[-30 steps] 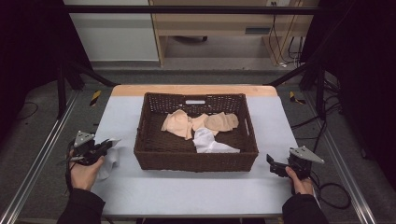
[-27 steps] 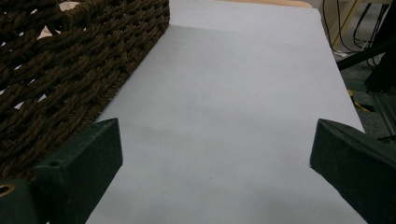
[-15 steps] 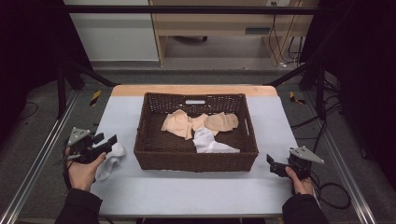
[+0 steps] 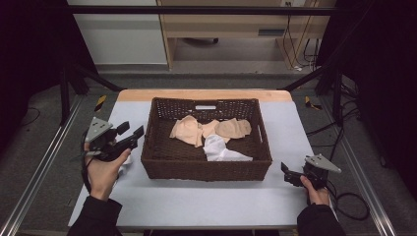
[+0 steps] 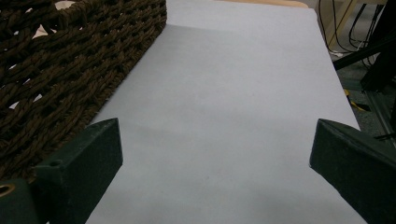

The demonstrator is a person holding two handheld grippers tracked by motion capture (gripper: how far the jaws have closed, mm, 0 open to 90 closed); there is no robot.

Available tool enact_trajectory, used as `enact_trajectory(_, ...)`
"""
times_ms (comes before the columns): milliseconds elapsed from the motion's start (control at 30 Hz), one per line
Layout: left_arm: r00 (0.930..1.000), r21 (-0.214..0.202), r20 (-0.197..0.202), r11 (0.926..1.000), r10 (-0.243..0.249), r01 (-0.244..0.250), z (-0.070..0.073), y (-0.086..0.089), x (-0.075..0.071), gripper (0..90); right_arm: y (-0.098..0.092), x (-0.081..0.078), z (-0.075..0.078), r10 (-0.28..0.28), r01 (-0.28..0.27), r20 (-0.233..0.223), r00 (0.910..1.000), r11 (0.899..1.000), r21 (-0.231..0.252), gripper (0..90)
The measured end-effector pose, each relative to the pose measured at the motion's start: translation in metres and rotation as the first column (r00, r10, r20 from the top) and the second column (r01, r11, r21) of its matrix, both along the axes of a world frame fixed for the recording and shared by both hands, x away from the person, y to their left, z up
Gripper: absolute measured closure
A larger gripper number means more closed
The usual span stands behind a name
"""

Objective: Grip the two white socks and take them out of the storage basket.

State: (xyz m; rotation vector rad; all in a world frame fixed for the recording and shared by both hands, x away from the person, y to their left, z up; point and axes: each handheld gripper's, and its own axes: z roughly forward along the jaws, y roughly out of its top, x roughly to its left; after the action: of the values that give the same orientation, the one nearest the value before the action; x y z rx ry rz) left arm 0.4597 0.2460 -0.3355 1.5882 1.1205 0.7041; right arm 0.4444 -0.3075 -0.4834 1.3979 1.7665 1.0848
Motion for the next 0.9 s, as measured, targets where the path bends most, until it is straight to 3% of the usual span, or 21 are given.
enact_trajectory(367, 0.9975, 0.038, 0.022, 0.9971, -0.067, 0.066, 0.022, -0.065, 0.026, 41.4, 0.000, 0.000, 0.000, 0.002, -0.002, 0.000, 1.0000, 1.000, -0.001, 2.8)
enact_trajectory(467, 0.9970, 0.035, 0.020, 0.9966, -0.075, 0.075, 0.023, -0.075, 0.030, 41.3, 0.000, 0.000, 0.000, 0.002, -0.002, -0.001, 1.0000, 1.000, 0.000, 2.8)
enact_trajectory(700, 0.9939, 0.087, 0.027, 0.9907, -0.107, 0.104, 0.026, -0.112, 0.042, 41.0, 0.000, 0.000, 0.000, 0.005, -0.005, -0.002, 1.0000, 1.000, -0.002, 2.8)
enact_trajectory(900, 0.9930, 0.103, 0.023, 0.9883, -0.116, 0.113, 0.022, -0.133, 0.052, 39.7, 0.000, 0.000, 0.000, 0.002, -0.002, -0.001, 1.0000, 1.000, -0.003, 2.8)
